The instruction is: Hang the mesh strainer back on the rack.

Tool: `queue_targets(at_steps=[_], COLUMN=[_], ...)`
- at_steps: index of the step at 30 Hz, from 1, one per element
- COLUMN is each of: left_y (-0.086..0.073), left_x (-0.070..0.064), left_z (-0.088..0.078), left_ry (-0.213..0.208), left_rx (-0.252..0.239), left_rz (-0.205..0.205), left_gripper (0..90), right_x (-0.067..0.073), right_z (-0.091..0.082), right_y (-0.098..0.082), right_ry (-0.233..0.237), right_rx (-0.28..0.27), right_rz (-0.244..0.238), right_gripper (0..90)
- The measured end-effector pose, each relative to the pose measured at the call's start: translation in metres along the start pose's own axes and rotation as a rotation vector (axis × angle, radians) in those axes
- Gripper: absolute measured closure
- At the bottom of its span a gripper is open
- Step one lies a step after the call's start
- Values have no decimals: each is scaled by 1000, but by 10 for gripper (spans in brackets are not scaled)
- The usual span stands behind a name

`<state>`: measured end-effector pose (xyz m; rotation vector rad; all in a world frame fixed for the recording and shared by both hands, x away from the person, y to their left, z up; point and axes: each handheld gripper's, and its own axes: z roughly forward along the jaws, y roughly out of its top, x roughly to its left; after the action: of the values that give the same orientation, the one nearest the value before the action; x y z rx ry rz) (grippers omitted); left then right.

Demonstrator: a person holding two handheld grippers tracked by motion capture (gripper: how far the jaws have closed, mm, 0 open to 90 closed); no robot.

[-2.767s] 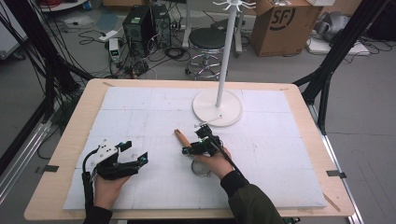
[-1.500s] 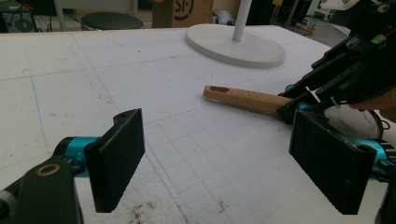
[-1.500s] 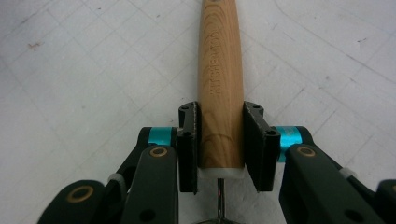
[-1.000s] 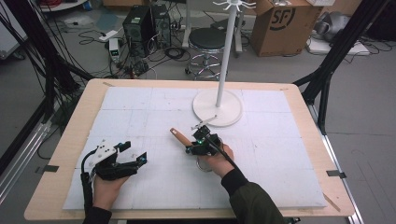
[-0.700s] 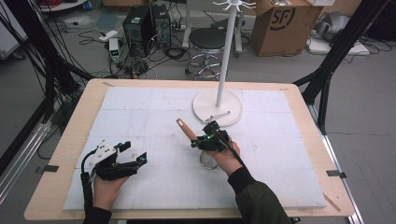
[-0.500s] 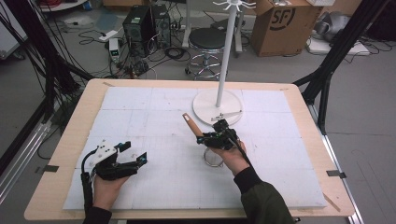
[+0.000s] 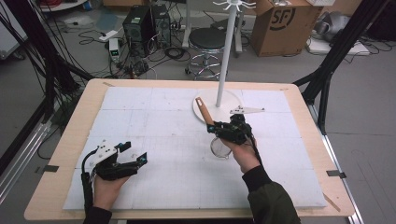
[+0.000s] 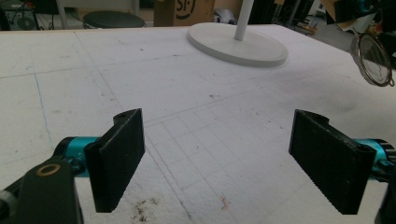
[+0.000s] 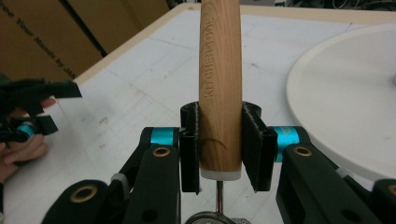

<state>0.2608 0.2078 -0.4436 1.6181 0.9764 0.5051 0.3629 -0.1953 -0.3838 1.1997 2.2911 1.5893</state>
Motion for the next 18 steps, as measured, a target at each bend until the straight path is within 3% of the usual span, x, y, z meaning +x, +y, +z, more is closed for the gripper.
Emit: queue_targets(at_steps=[4,5,18], left_y=[0,0,0], left_x=[0,0,-1], left_z=[0,0,1], left_ry=[0,0,1], left_rx=[0,2,9], left_rz=[0,1,4], left_gripper=[189,189,189], right_x=[-10,-13,-12], right_z=[-11,-17,-45], right_y=[2,4,21], right_ry=[14,22,24], right_rx=[-53,-88,-255], right_rz=[54,60,24], right_gripper=[710,709,709])
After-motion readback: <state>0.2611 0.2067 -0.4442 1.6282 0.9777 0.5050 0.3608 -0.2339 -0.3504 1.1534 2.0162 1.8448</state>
